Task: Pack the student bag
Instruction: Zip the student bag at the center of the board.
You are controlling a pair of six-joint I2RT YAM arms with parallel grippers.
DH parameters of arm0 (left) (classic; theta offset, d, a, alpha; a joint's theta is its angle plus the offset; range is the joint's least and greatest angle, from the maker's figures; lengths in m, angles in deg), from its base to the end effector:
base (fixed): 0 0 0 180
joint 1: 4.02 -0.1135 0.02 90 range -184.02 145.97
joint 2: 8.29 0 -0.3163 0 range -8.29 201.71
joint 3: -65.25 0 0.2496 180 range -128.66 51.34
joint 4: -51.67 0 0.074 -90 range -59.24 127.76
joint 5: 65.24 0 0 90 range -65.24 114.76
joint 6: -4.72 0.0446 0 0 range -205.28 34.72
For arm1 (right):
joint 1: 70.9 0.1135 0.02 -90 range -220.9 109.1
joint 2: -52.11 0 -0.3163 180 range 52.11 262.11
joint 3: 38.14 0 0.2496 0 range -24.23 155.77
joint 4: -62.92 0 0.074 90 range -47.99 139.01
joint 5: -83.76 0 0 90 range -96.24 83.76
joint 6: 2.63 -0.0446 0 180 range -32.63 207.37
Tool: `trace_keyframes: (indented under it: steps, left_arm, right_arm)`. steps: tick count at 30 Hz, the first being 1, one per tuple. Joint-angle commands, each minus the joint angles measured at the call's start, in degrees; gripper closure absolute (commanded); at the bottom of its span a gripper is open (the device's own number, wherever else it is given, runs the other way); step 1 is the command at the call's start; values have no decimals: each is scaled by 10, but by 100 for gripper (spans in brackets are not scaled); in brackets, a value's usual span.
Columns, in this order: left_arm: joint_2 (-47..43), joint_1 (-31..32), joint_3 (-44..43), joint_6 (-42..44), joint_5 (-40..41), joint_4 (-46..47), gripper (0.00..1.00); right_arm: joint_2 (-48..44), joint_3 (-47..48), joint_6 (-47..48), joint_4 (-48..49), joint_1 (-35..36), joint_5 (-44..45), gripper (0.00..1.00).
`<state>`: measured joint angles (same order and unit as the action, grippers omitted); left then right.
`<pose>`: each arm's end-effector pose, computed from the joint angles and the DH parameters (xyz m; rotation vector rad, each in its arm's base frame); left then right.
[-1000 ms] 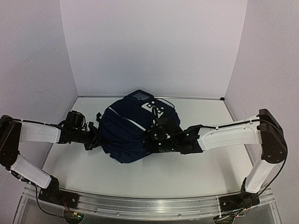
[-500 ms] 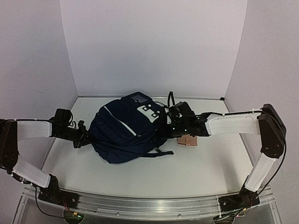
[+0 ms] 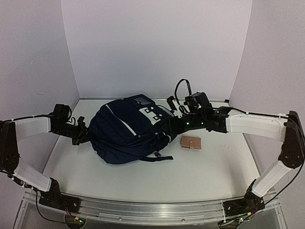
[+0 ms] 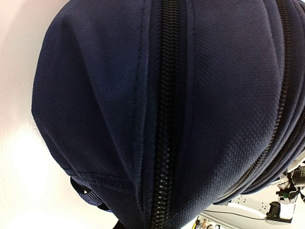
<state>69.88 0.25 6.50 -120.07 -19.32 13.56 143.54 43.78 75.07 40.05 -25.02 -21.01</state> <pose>0.2445 -0.0494 0.2506 -0.3879 2.5840 -1.2427 0.2515 0.2757 0.3257 -0.7989 2.0956 0.8515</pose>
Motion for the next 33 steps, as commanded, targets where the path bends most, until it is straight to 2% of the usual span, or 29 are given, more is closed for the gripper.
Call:
trace_keyframes:
  steps: [1, 12, 20, 26, 33]
  left_arm:
    - [-16, -6, -49, 16, -35, 13, 100]
    - [-22, -6, -59, 16, -37, -3, 100]
    - [-29, -6, -60, 18, -40, -10, 100]
    - [-37, -6, -55, 18, -37, -14, 100]
    - [-37, -6, -52, 11, -39, -6, 100]
  right_arm:
    - [57, 64, 66, -25, 38, -16, 31]
    - [152, 138, 118, -27, 48, -29, 32]
    - [168, 165, 136, -21, 51, -60, 32]
    - [170, 176, 127, -18, 60, -118, 41]
    - [181, 184, 127, -18, 83, -102, 49]
